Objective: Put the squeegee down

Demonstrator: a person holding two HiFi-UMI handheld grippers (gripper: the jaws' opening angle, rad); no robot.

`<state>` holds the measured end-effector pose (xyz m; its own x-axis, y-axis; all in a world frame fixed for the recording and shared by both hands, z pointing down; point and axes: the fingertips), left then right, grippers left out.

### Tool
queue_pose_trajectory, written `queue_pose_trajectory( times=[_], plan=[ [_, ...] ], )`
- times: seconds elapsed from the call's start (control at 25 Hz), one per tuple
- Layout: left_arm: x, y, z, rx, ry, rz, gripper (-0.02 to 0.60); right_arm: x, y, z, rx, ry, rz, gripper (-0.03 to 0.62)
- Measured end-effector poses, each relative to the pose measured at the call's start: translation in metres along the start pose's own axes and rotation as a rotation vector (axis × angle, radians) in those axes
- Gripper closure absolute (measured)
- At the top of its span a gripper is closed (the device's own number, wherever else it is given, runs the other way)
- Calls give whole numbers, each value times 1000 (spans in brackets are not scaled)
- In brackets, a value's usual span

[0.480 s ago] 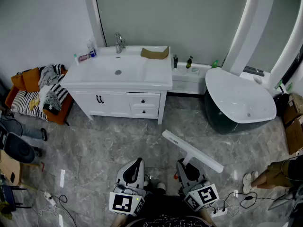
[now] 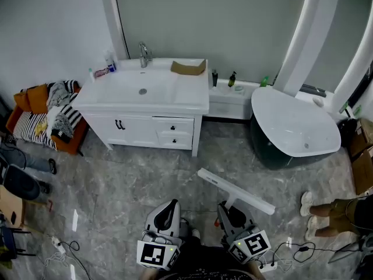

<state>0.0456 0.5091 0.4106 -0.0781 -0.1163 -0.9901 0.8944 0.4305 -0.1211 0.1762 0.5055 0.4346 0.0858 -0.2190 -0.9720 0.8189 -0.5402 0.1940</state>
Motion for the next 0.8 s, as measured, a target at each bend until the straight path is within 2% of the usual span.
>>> queue_pose_trajectory(
  times=[0.28,0.48,0.6,0.72,0.8],
  plan=[
    [-3,-21,22,-13,-28,-27,577,1,11,33,-21,-5,28,539],
    [4,-60,55,-41,-37,-24,577,5,16,80,-37,-16,36,539],
    [18,-91,79,-67,-30,3,577,20,18,116,-53,3,27,539],
    [37,-118,100,-74,3,-8,577,34,20,147,-69,22,17,539],
    [39,-132,109,-82,-18,2,577,39,21,163,-85,28,23,539]
  ],
)
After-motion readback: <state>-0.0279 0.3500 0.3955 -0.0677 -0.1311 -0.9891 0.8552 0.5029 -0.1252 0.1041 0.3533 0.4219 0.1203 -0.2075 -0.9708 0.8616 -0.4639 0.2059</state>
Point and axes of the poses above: the fingertips, and each gripper's own axes: z forward along the fingers, y to its right, x out of its top, and after that the axes turned 4 degrees about -x, right-handed
